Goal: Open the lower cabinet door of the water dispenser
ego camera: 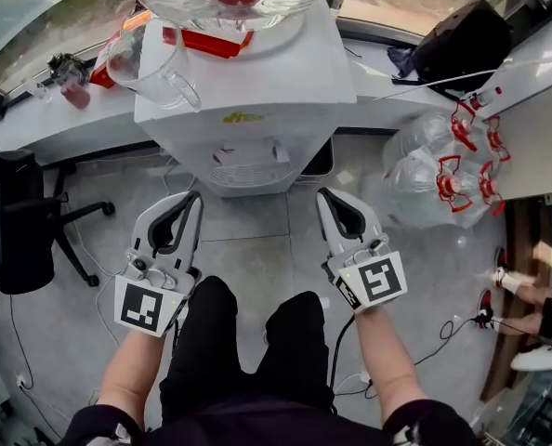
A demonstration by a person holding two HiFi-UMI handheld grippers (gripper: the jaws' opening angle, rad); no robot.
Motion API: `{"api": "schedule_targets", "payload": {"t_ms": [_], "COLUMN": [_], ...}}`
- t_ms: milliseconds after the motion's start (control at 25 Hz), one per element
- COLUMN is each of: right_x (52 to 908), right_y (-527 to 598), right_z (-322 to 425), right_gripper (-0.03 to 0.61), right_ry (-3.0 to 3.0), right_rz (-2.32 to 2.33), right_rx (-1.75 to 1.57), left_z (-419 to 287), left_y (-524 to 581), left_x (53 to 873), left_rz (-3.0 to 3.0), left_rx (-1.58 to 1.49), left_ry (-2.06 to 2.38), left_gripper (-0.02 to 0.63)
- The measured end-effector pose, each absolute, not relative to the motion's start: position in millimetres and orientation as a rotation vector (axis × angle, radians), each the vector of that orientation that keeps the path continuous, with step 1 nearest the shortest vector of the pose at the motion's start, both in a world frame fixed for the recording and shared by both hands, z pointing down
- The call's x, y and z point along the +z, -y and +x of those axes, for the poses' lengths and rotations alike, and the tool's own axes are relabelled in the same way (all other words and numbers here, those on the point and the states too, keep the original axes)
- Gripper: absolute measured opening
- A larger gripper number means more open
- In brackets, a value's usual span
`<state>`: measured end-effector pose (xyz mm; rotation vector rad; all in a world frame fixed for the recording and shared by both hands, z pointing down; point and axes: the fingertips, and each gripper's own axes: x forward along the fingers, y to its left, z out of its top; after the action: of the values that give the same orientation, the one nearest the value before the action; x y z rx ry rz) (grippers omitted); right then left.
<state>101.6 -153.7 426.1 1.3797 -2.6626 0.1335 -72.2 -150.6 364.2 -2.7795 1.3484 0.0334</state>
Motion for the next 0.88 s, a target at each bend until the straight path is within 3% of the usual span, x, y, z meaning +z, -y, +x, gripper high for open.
{"api": "schedule_targets", "payload": {"t_ms": [880], "right_x": [651.2], "right_y": [178.1], "right_z": [118.8], "right_gripper": [0.005], "right_ry": [2.807], "right_rz": [1.36], "right_rx": [0.152], "left_z": [-94.9], "left_y": [195.5], "left_x": [592.1], "left_rz": [-2.627], "left_rx": [0.038], "left_ry": [-1.484], "left_gripper": [0.006]}}
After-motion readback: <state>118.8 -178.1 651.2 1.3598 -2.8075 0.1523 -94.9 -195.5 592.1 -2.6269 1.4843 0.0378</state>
